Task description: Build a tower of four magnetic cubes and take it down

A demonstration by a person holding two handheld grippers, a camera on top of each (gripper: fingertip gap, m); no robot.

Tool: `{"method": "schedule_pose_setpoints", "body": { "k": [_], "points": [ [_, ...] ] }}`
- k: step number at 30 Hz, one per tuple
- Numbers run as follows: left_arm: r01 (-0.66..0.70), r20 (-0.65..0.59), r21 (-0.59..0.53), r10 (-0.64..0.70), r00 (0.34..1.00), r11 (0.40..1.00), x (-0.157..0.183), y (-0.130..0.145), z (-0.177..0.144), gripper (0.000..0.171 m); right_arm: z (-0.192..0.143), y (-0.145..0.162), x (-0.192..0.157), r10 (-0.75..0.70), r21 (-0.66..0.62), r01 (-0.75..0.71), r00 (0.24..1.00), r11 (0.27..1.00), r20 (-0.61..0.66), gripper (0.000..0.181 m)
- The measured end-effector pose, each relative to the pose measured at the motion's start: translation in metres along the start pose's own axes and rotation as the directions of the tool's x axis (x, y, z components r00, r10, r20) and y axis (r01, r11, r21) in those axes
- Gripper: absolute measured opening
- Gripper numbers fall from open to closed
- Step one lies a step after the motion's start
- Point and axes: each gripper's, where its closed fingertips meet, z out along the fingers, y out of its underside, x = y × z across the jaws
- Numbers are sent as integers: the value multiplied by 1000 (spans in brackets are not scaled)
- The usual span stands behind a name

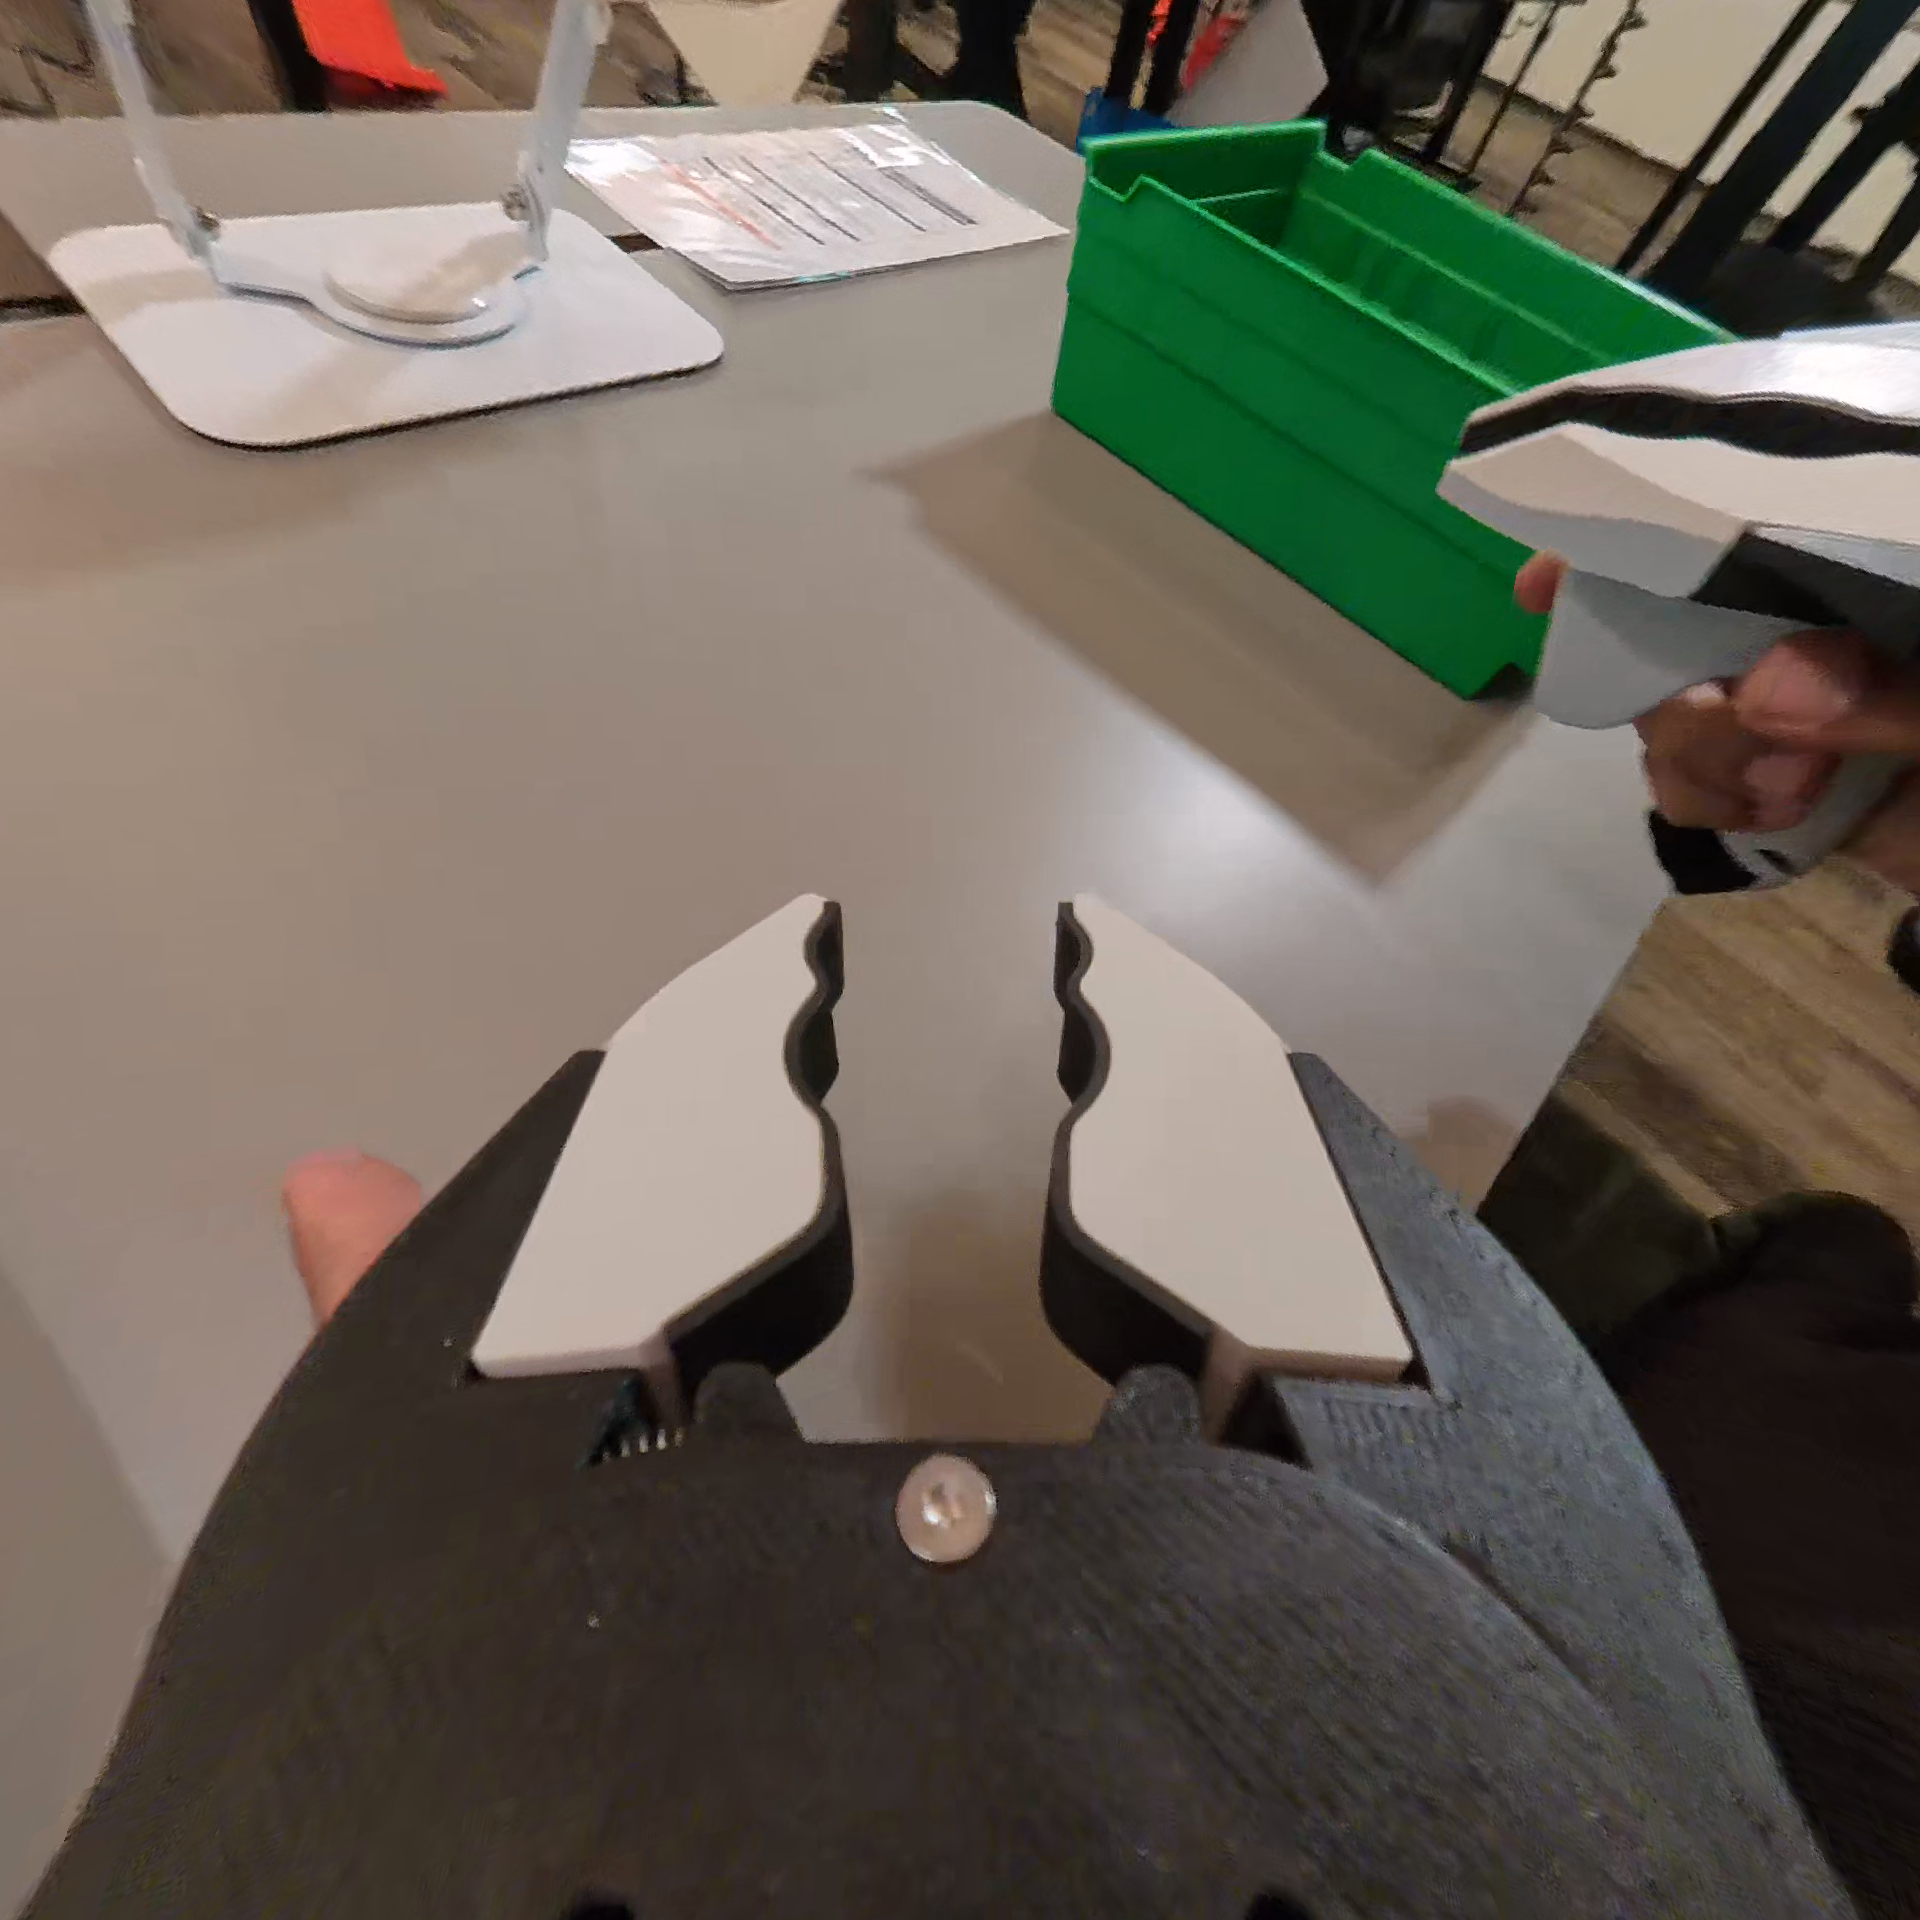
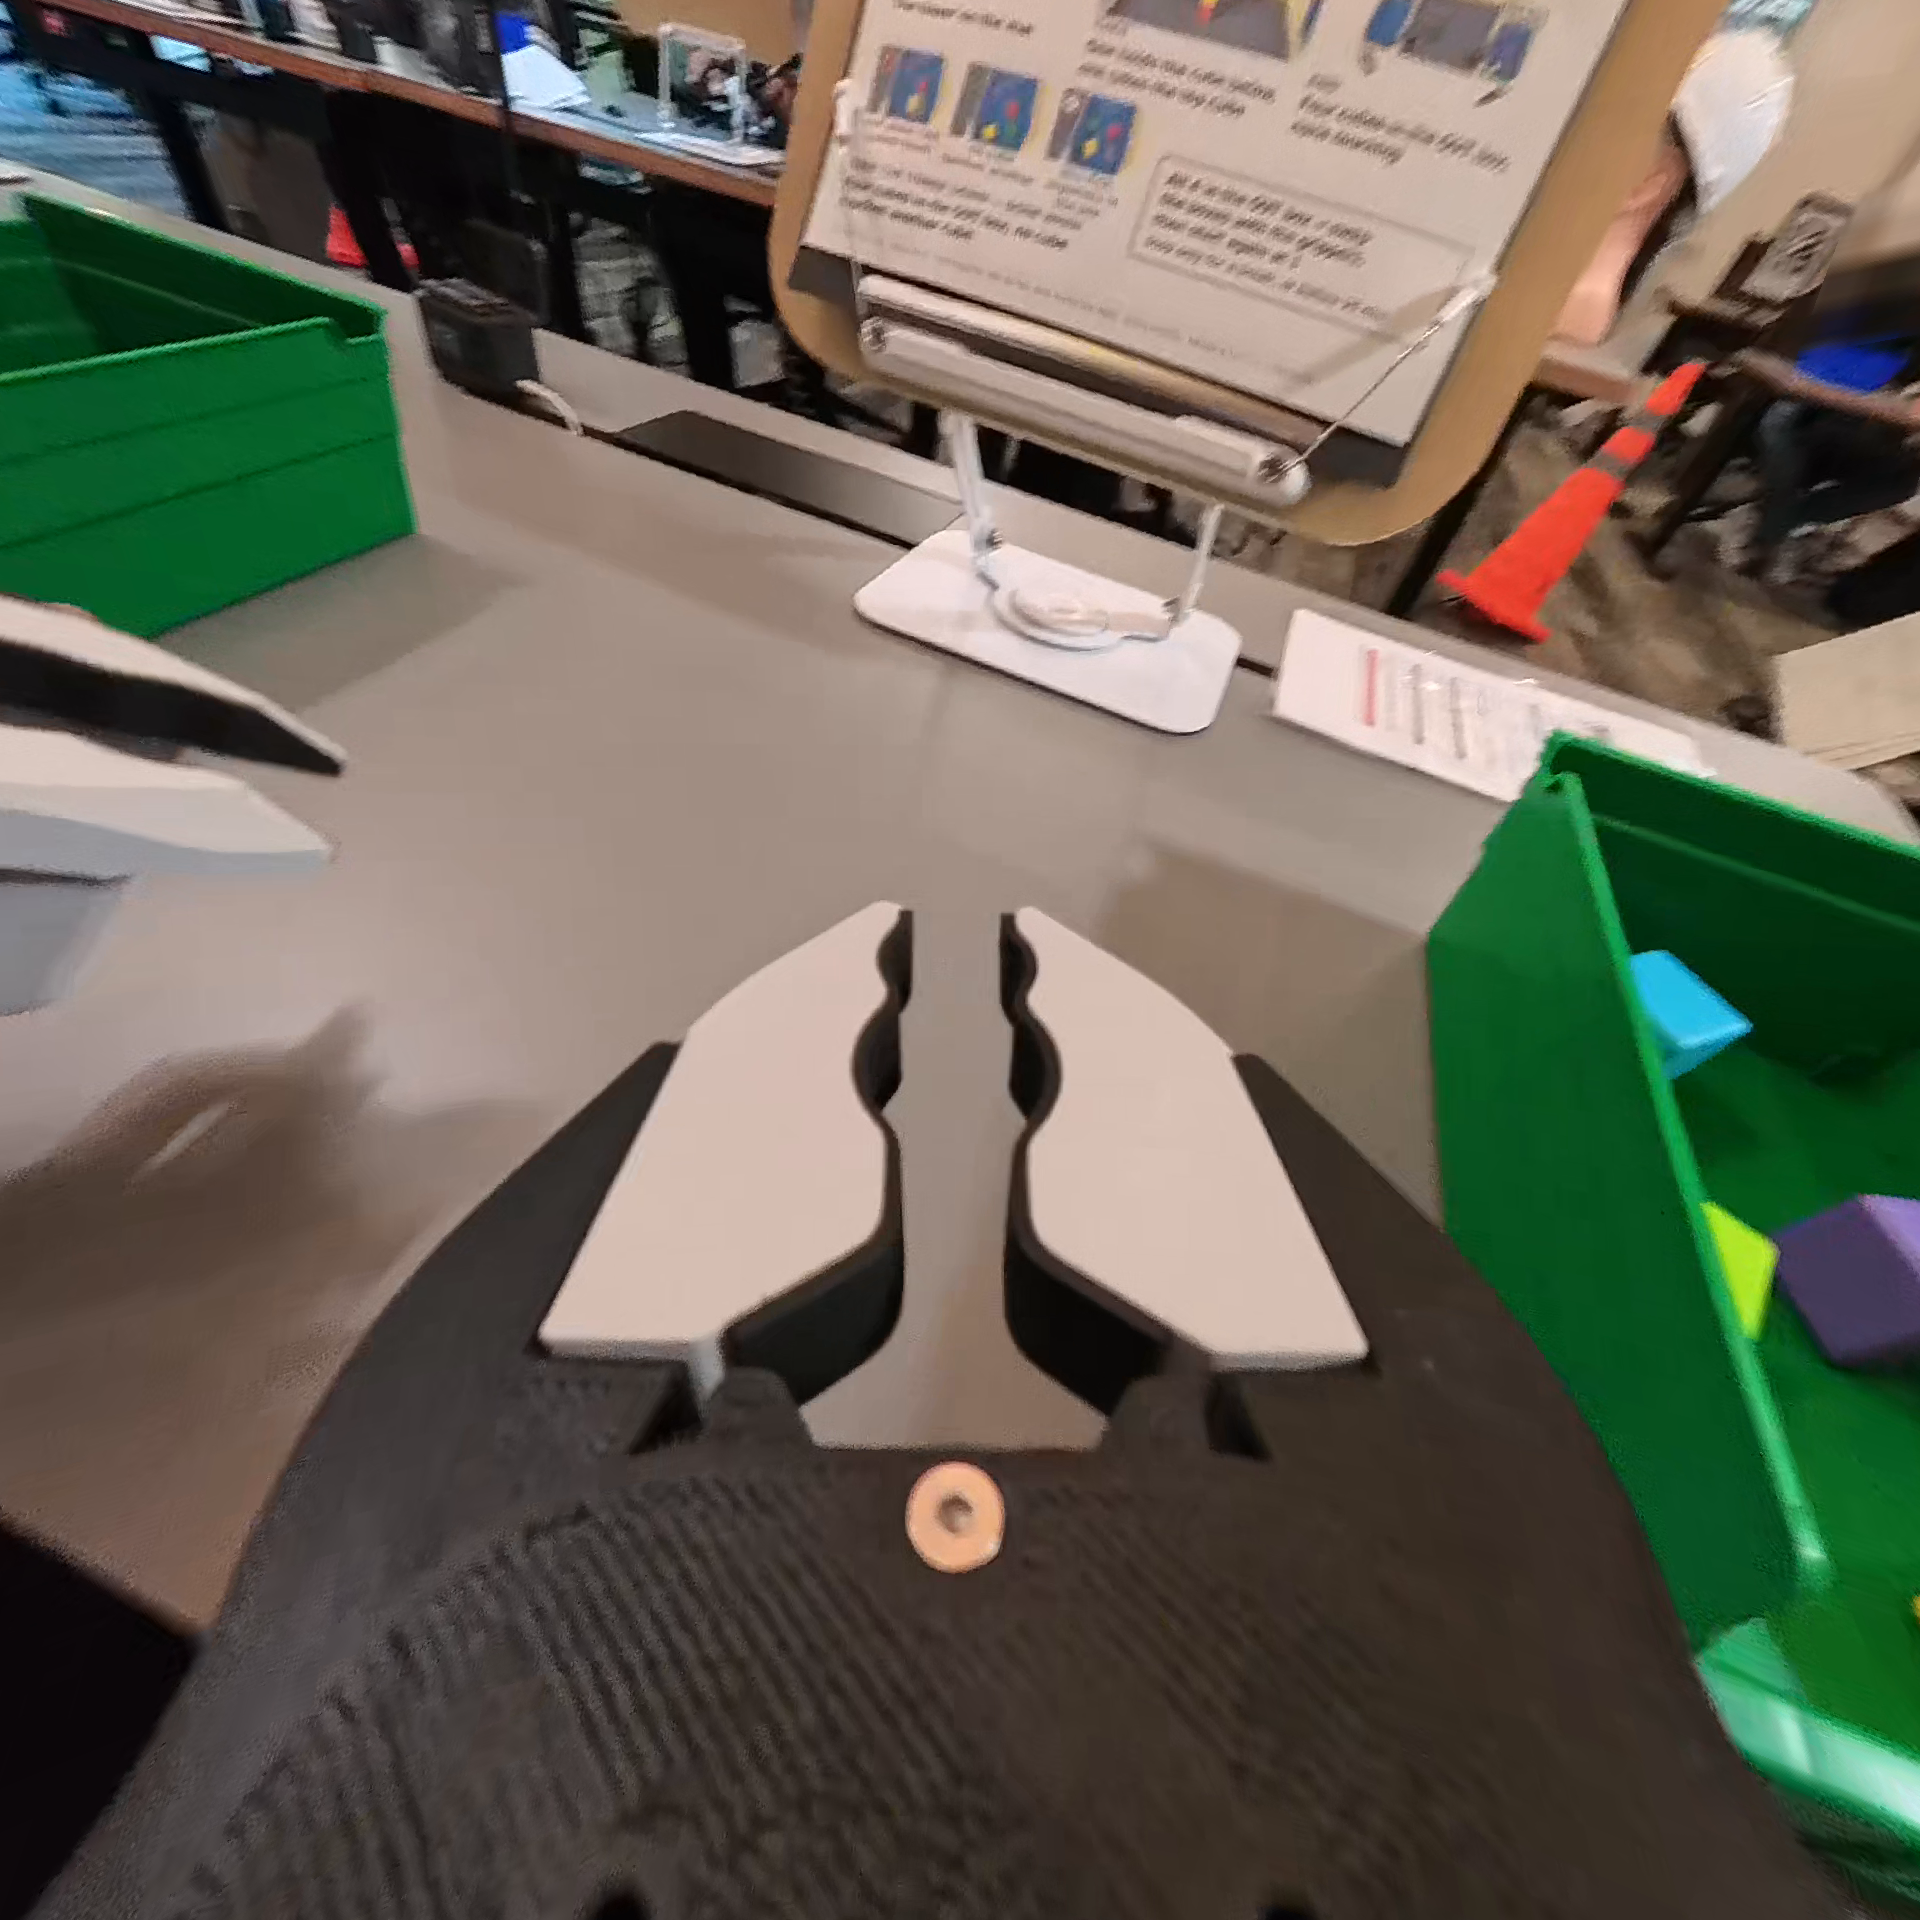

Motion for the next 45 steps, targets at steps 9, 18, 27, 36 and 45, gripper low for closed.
{"method": "schedule_pose_setpoints", "body": {
  "k": [9,18,27,36,45],
  "points": [
    [33,121,67,-41,992,997,-28,-7,-17,67,-23,31,-26,111,-94,-94,976,991,189,60],
    [29,82,35,-31,996,999,-19,1,-8,77,-31,-1,38,-6,13,5,997,1000,72,45],
    [-25,25,-51,26,999,998,-12,16,13,76,-60,36,290,-165,-321,58,933,945,-319,50],
    [36,-29,-104,-39,999,994,-11,26,24,76,-18,149,353,207,-782,-210,973,587,-105,56],
    [78,-21,-106,-80,997,991,-18,28,22,75,-2,169,344,297,-876,-164,954,454,-25,6]
  ]
}}
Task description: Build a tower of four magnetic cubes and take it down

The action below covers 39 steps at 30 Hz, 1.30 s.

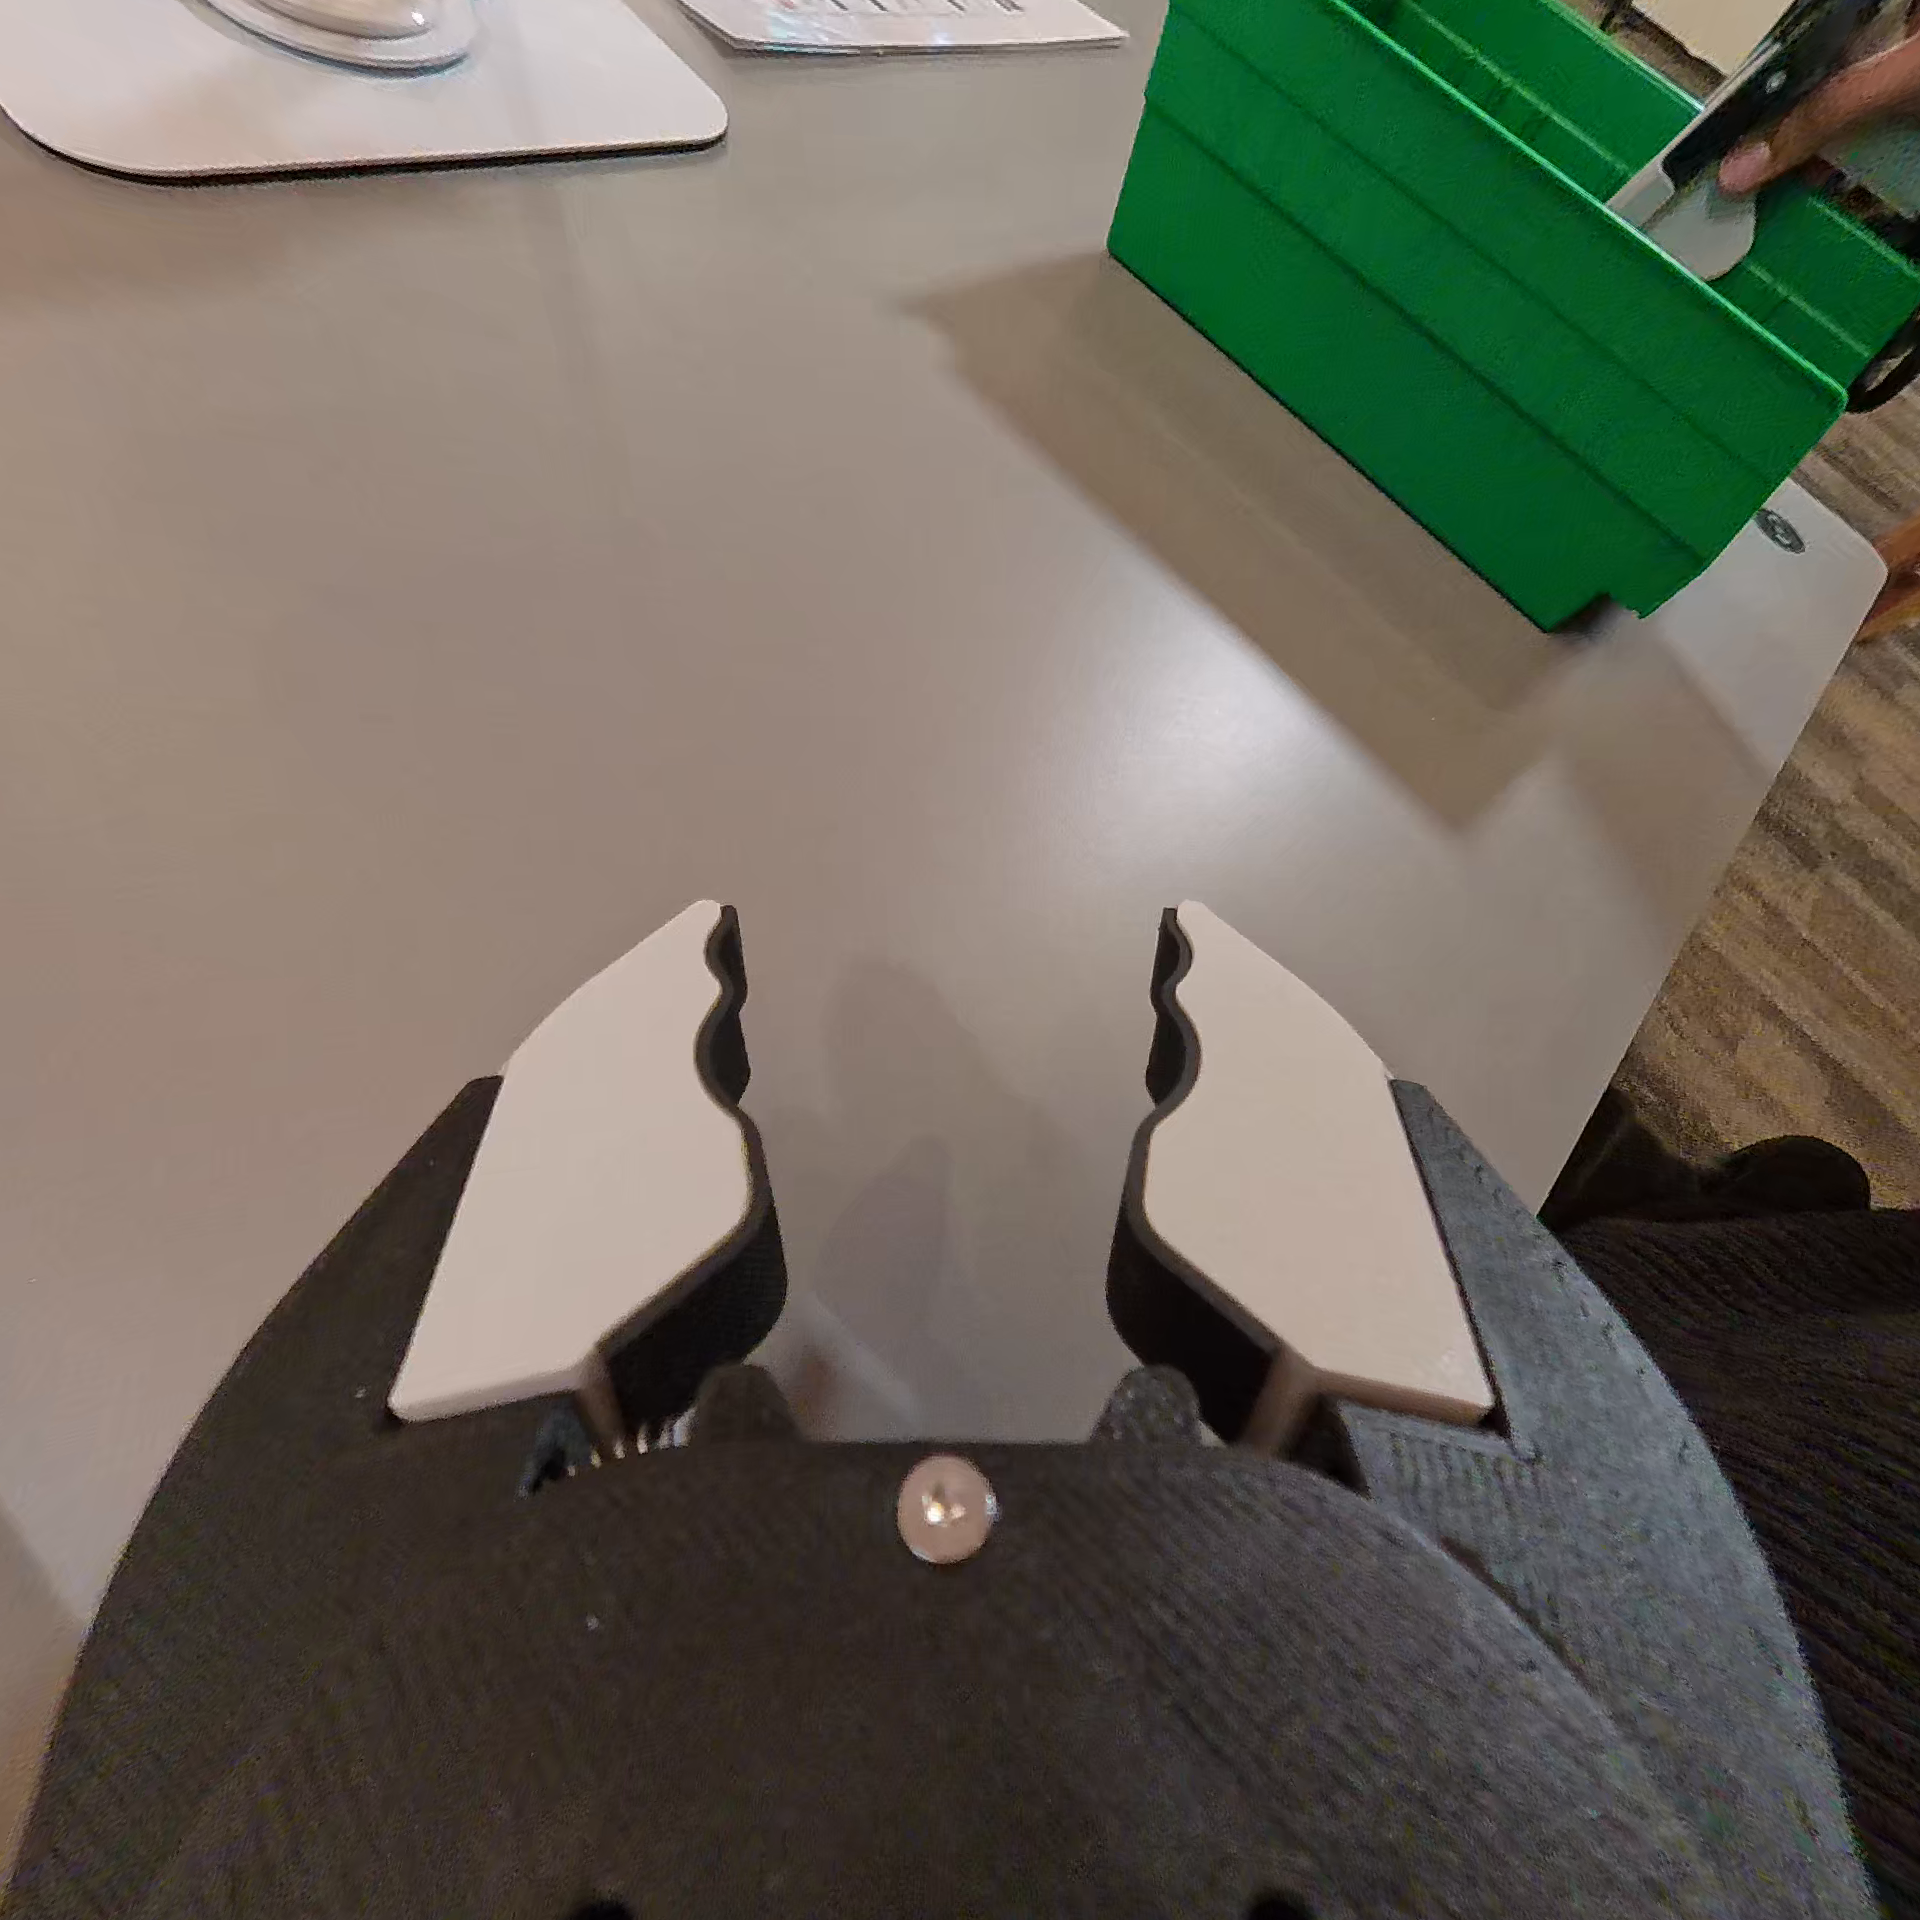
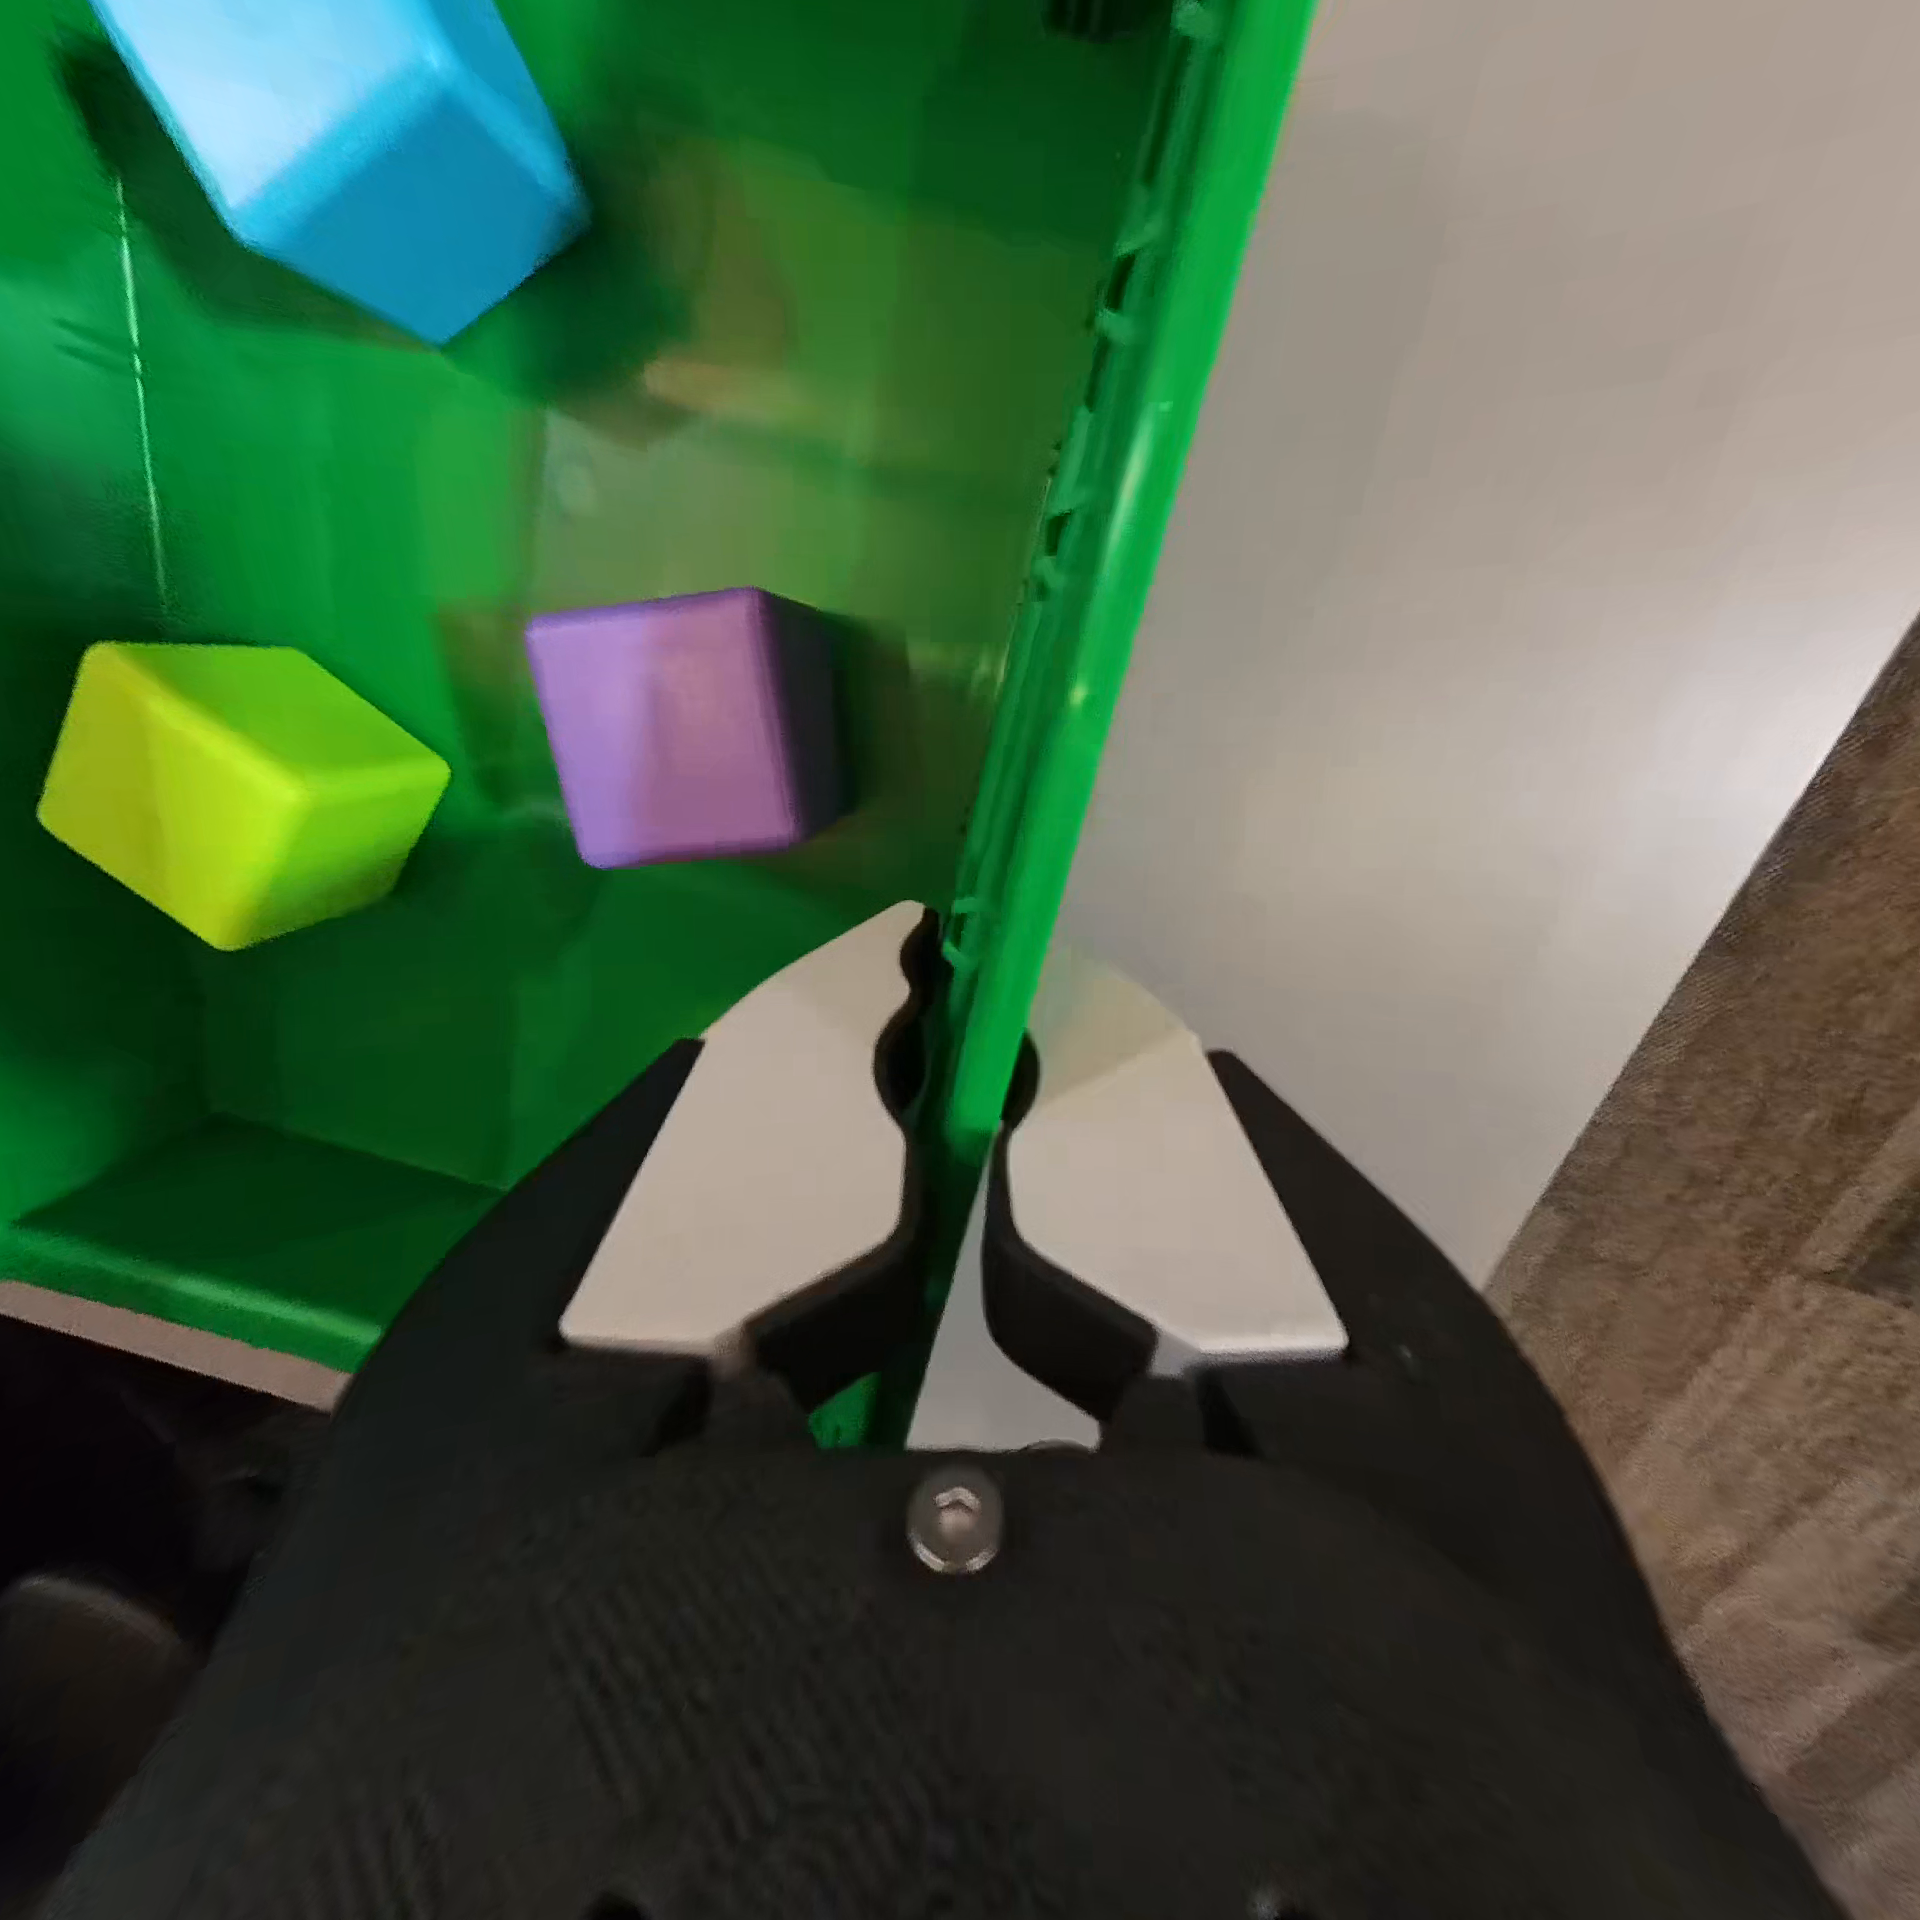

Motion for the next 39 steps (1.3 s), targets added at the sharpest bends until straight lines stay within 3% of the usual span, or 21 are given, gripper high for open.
{"method": "schedule_pose_setpoints", "body": {
  "k": [7,15,18,21,23,26,28,33,37,39],
  "points": [
    [-12,49,37,10,999,999,-2,-10,-12,75,-2,14,-21,48,-112,-50,999,992,-26,5],
    [-47,290,239,-25,957,970,-36,-43,-95,81,3,4,-81,70,-100,-63,995,993,65,5],
    [-81,356,167,16,934,983,-51,-38,-122,91,11,-9,-119,61,-115,-49,994,992,96,5],
    [-137,537,90,68,841,986,-92,-28,-145,96,21,-28,-161,24,-133,-7,992,991,127,5],
    [-92,600,15,65,797,996,-118,-17,-151,97,29,-44,-190,-12,-136,32,989,990,146,5],
    [43,555,-58,-3,832,997,-138,2,-147,78,42,-68,-234,-73,-132,95,984,987,164,5],
    [74,573,-83,-13,820,994,-153,7,-152,58,50,-84,-262,-106,-127,130,978,983,182,5],
    [112,638,-191,37,769,975,-180,19,-164,67,65,-122,-316,-171,-107,194,966,975,194,4],
    [90,642,-337,159,750,937,-195,16,-162,80,75,-146,-348,-192,-82,208,967,975,169,4],
    [73,610,-381,191,769,922,-200,5,-156,64,79,-158,-361,-175,-62,187,971,980,161,5]
  ]
}}
